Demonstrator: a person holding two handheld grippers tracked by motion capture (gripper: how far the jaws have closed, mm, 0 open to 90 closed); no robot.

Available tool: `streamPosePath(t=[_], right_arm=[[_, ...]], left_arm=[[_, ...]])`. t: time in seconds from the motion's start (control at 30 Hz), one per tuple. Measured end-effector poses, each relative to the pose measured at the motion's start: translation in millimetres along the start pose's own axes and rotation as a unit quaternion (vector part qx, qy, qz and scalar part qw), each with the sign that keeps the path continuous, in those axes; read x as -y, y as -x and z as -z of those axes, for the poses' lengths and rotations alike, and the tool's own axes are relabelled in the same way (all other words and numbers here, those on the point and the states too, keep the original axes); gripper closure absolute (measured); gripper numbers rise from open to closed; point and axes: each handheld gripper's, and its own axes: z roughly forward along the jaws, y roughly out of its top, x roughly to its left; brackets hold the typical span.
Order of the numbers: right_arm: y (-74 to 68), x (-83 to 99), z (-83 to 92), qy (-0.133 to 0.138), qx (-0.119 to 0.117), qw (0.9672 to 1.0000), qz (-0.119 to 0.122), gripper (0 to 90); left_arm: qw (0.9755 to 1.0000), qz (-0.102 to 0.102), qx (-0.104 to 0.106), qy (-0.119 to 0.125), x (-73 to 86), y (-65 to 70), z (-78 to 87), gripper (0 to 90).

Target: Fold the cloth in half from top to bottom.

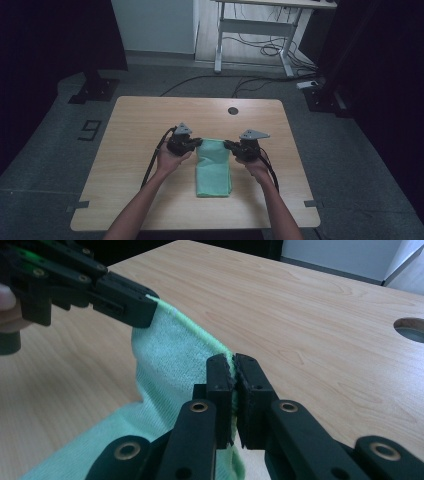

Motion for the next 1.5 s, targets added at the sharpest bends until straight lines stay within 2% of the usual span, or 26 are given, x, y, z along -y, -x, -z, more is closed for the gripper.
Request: streamPosePath(t=[0.37,0.53,0.8,0.9,1.0,1.2,1.27,1.5], right_arm=[[-7.7,1.3,16.6,0.016,-0.004,0.9998,0.009,85.6],[-14.3,6.5,21.3,0.013,-0.016,0.9997,0.013,85.5],[-25.4,18.7,30.0,0.006,-0.028,0.9994,0.021,85.4],[-32.6,27.6,33.0,-0.003,-0.039,0.9989,0.028,85.3],[-38.0,36.9,33.1,-0.016,-0.045,0.9983,0.031,85.1],[-44.3,52.8,36.6,-0.021,-0.057,0.9979,0.023,84.8],[-48.9,59.8,38.7,-0.026,-0.062,0.9973,0.029,84.8],[-58.2,77.9,44.3,-0.037,-0.081,0.9957,0.027,83.7]], left_arm=[[0.9996,-0.027,0.006,0.011,-6.0,15.4,14.5,85.9],[0.9994,-0.03,0.011,0.011,1.4,20.6,19.9,85.9],[0.9988,-0.043,0.025,0.004,21.0,37.1,30.1,85.6],[0.998,-0.058,0.022,-0.004,30.2,44.6,33.3,85.4],[0.9975,-0.064,0.027,-0.014,41.3,51.7,33.7,85.2],[0.9968,-0.063,0.043,-0.023,61.2,62.7,34.0,84.4],[0.9966,-0.062,0.047,-0.026,67.4,65.8,34.2,84.4],[0.9954,-0.064,0.059,-0.039,85.3,75.5,32.0,83.3]])
